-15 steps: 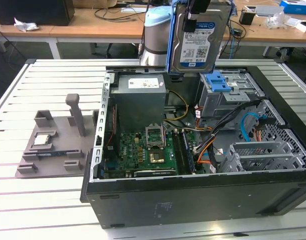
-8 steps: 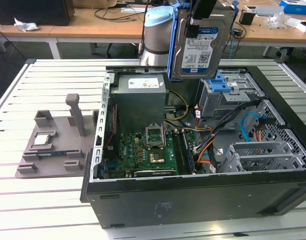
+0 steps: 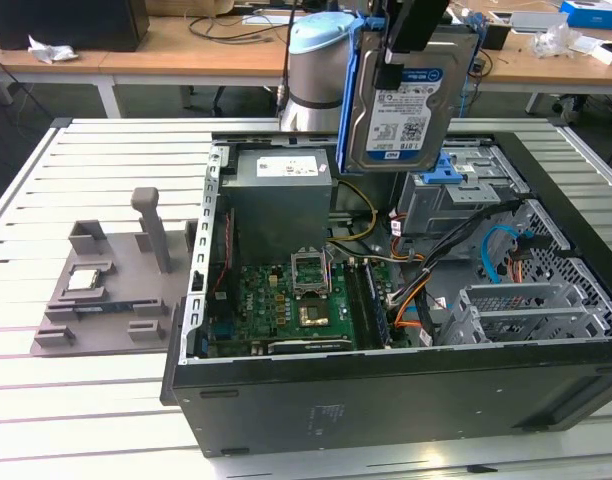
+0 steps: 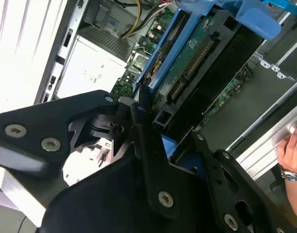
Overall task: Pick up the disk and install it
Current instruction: 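Pick up the disk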
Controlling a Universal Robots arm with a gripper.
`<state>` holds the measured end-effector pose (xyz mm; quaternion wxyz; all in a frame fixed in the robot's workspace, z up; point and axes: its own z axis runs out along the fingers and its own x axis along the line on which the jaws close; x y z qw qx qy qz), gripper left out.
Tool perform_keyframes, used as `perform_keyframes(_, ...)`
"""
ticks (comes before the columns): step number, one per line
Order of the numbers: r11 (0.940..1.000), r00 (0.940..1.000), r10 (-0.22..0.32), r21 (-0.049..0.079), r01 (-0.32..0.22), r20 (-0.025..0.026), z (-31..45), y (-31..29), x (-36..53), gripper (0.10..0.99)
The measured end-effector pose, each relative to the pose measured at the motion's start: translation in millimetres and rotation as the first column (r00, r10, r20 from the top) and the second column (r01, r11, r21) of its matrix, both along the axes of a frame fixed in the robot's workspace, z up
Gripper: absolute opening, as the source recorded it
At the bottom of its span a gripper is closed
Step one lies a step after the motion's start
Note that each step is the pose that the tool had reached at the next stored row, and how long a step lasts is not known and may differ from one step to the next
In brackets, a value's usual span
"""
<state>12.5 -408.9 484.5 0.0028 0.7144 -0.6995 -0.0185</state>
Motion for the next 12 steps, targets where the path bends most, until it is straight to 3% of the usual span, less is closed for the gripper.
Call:
perform_keyframes(5,1.0,1.0,0.0,0.0,0.0,0.0,-1.4,-18.1,0.0,0.369)
perform_keyframes(12,1.0,1.0,0.0,0.0,0.0,0.0,-2.2,-34.2,0.0,0.369)
